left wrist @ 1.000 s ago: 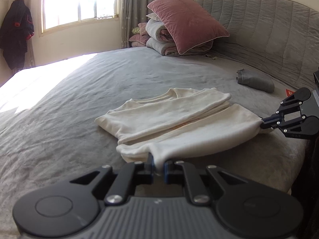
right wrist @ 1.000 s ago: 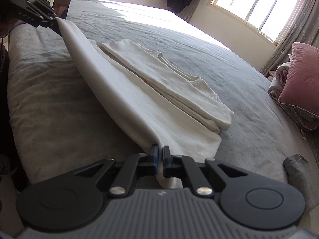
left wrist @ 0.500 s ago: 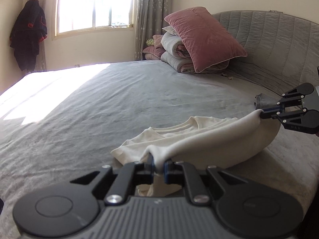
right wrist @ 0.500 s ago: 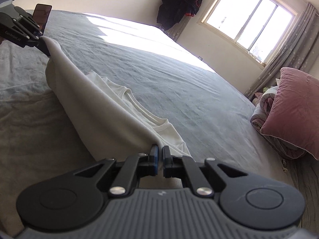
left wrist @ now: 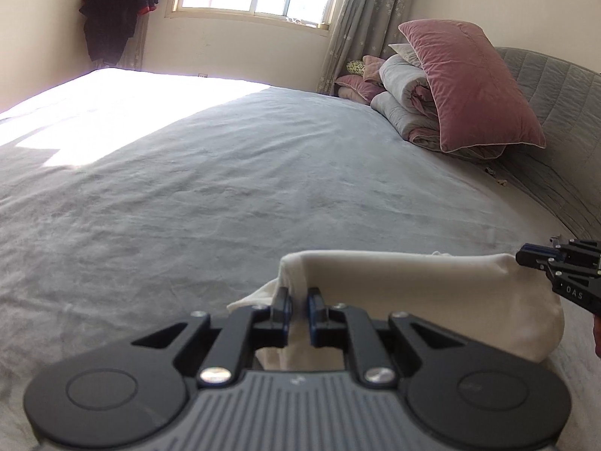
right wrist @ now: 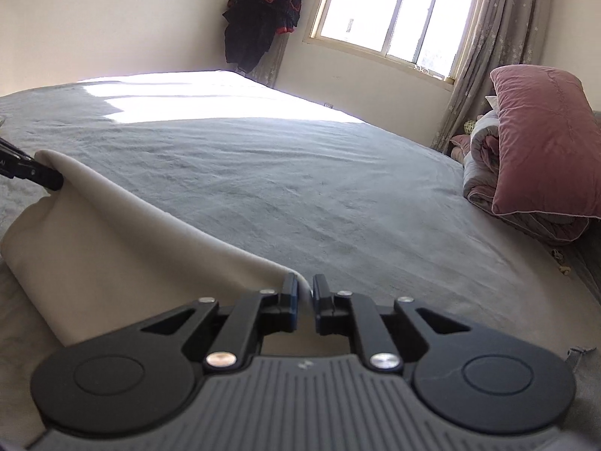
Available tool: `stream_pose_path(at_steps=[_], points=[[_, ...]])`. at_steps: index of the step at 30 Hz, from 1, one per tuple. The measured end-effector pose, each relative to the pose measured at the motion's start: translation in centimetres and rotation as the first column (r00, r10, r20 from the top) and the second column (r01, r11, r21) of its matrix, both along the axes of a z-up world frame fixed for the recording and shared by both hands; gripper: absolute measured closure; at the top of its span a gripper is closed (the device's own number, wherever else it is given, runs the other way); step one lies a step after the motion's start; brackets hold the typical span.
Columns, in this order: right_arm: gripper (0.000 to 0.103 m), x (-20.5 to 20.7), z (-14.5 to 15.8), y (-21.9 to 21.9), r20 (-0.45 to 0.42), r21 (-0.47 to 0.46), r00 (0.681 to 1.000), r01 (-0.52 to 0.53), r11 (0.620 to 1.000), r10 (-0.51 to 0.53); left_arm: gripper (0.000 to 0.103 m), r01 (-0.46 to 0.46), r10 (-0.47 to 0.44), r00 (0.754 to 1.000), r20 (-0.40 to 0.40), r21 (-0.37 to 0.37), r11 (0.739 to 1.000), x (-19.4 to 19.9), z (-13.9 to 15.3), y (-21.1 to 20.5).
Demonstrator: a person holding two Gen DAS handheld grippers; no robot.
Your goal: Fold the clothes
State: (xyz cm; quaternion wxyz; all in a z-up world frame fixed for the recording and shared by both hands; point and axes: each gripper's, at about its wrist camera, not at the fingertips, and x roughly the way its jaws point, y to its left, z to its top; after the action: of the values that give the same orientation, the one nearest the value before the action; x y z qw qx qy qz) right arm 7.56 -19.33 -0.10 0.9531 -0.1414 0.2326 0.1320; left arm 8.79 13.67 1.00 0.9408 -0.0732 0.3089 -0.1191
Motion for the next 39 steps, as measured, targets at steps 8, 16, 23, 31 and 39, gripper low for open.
stream_pose_path(at_steps=[8,16,23,31,39], points=[[0.043,1.7,-1.3,-5.5,-0.167,0.279,0.982,0.138,0.950,-0.093,0.057,-0.050,0.036,0.996,-0.084,-0.175,0.983,3.0,-2.1,2.4],[0.043,3.3,-2.8,-7.8,-0.231,0.392,0.958,0.250,0.885,-0.168,0.057,-0.077,0.055,0.994,-0.099,-0.227,0.971,4.2,-3.4,2.2],[0.089,3.8,-3.9,-7.9,-0.244,0.407,0.955,0.257,0.876,-0.166,0.096,-0.094,0.090,0.996,-0.030,-0.179,0.979,3.8,-3.4,0.8],[0.091,3.6,-1.9,-5.9,-0.031,0.348,0.973,0.226,0.910,-0.230,0.097,-0.185,0.196,0.978,0.064,-0.149,0.971,3.3,-2.4,0.2],[0.091,7.2,-4.5,-4.2,-0.046,0.221,0.964,0.265,0.938,-0.262,0.097,-0.253,0.253,0.967,0.000,-0.063,0.966,5.7,-5.0,-0.2]])
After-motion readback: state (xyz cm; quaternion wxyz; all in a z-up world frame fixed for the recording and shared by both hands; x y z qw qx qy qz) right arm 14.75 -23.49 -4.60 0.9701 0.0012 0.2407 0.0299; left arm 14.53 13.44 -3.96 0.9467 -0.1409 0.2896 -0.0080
